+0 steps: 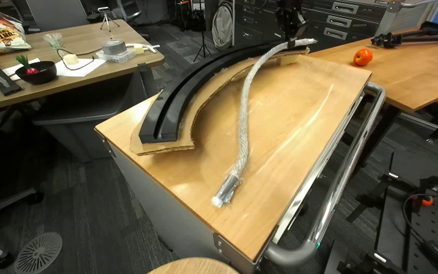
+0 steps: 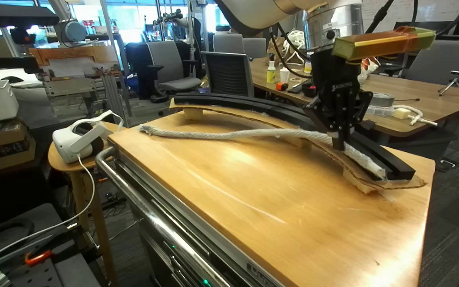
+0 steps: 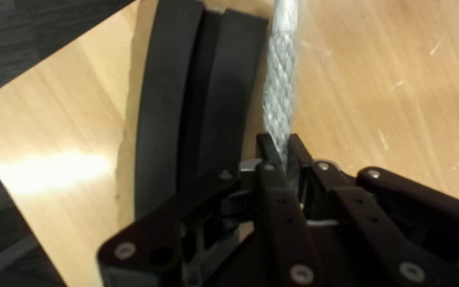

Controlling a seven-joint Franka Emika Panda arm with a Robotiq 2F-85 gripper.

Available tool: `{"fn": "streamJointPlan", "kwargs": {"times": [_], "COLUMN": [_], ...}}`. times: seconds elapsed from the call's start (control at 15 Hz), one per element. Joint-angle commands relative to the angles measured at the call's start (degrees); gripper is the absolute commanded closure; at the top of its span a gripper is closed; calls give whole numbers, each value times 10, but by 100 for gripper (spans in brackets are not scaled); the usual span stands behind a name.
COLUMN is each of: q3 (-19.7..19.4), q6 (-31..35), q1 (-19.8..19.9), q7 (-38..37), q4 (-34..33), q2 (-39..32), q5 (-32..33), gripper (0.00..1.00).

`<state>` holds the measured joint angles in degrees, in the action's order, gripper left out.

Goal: Put the rope on the counter

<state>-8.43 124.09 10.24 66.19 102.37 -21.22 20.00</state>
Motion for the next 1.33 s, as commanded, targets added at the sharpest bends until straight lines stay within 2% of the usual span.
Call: {"fn": "streamJointPlan", "kwargs": {"times": [0.0, 0.2, 0.4, 0.47, 0.53, 0.6, 0.87, 1.07, 1.13, 1.2, 1.27], "q3": [-7, -9, -9, -10, -13, -16, -51, -97, -113, -95, -107], "q6": [5, 28, 89, 118, 151, 168, 234, 261, 266, 239, 242], "q1": [2, 3, 7, 11, 12, 16, 41, 56, 63, 49, 55], "q7": [-63, -121, -162, -169, -190, -190, -177, -145, -140, -166, -159], "q4": [131, 212, 283, 304, 327, 350, 443, 495, 512, 455, 471], "q2": [99, 135, 168, 181, 195, 220, 333, 423, 454, 371, 400], "q5": [10, 3, -1, -14, -11, -20, -29, -52, -55, -37, -38], "gripper": [96, 96, 96, 64, 63, 56, 27, 5, 0, 15, 6]}}
